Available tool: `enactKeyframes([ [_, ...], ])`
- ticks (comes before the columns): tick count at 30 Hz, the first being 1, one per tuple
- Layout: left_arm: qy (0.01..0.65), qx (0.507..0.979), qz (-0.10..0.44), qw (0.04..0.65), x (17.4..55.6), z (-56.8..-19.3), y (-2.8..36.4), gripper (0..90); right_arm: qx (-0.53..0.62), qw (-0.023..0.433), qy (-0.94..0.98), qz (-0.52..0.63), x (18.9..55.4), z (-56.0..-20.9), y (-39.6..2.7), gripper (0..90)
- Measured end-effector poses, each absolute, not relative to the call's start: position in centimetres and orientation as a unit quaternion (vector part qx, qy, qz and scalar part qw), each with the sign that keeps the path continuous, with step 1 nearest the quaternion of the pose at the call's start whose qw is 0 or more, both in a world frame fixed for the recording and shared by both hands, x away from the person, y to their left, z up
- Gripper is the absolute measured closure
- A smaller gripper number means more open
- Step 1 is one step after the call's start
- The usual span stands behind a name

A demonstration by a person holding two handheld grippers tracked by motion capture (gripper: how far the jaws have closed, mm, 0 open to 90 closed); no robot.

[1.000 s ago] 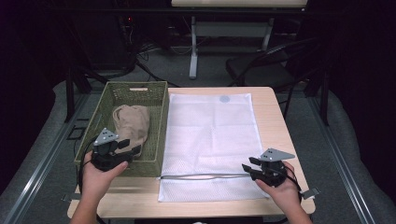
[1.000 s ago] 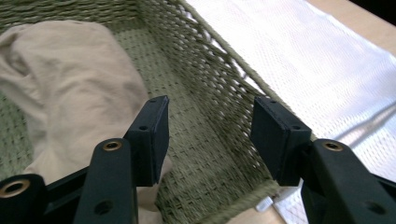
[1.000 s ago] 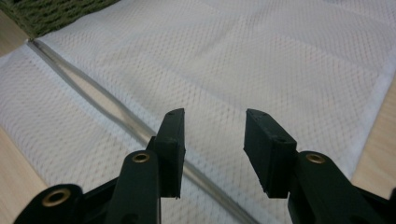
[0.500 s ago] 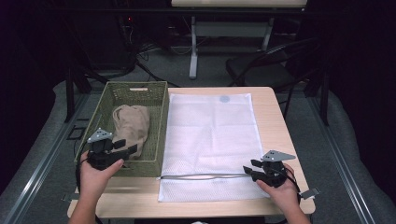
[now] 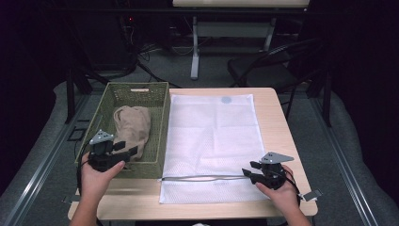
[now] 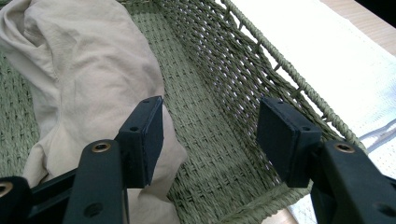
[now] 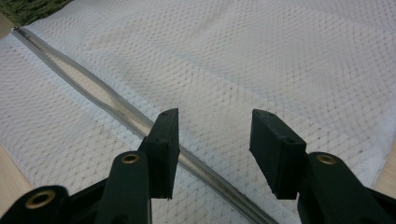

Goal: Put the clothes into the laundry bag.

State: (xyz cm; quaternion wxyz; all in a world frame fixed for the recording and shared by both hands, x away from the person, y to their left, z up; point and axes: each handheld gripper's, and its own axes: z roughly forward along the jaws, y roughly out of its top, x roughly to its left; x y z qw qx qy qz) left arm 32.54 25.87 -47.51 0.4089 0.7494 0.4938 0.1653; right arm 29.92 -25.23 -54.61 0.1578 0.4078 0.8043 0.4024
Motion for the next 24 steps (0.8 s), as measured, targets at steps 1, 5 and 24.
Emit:
enactKeyframes([
  [1,0.494,0.749,0.165,0.409,32.53,-47.5,25.87,41.5,0.408,0.159,0.804,0.403,29.9,-54.61,-25.2,52.3],
  [5,0.496,0.747,0.165,0.411,32.5,-47.42,25.92,41.3,0.406,0.16,0.804,0.405,29.88,-54.61,-25.16,52.2],
  [24,0.509,0.742,0.202,0.386,32.5,-47.14,25.93,36.2,0.406,0.183,0.794,0.413,29.95,-54.68,-25.08,43.9],
])
